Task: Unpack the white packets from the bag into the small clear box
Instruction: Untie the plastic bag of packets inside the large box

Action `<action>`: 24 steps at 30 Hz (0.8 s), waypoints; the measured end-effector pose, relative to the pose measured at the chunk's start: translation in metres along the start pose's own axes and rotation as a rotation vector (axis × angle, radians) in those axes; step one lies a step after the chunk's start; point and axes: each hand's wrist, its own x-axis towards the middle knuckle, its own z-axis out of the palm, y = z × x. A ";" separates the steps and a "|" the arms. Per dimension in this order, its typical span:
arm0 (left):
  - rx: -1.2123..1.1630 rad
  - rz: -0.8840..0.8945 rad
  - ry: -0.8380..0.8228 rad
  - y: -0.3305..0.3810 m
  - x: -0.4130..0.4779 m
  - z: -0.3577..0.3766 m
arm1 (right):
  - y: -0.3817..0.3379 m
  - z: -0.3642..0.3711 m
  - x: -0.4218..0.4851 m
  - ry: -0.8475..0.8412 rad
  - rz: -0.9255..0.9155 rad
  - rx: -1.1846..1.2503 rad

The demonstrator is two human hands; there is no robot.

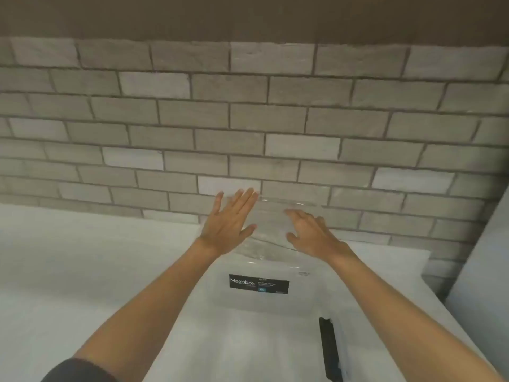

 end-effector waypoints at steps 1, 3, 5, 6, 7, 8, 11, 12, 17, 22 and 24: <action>0.007 -0.016 -0.038 -0.001 0.003 0.010 | 0.002 0.005 0.005 -0.026 0.018 0.004; 0.014 -0.014 -0.141 0.000 0.007 0.030 | 0.008 0.016 0.016 -0.086 0.044 0.011; 0.022 -0.018 -0.265 0.000 0.009 0.047 | 0.011 0.027 0.023 -0.159 0.081 0.027; 0.030 -0.016 -0.326 -0.001 0.012 0.052 | 0.012 0.032 0.026 -0.186 0.094 0.036; 0.040 -0.024 -0.386 -0.002 0.014 0.056 | 0.014 0.036 0.029 -0.211 0.102 0.044; 0.034 -0.035 -0.448 -0.002 0.017 0.057 | 0.015 0.039 0.030 -0.238 0.109 0.042; 0.017 -0.072 -0.556 -0.005 0.020 0.063 | 0.019 0.052 0.035 -0.318 0.138 0.084; 0.011 -0.085 -0.576 -0.005 0.020 0.063 | 0.019 0.054 0.035 -0.337 0.152 0.101; 0.021 -0.089 -0.578 -0.004 0.020 0.067 | 0.020 0.066 0.041 -0.343 0.202 0.100; 0.092 -0.074 -0.539 -0.006 0.024 0.065 | 0.017 0.075 0.044 -0.257 0.223 0.045; 0.037 -0.109 -0.515 -0.009 0.024 0.062 | 0.018 0.073 0.044 -0.206 0.216 0.058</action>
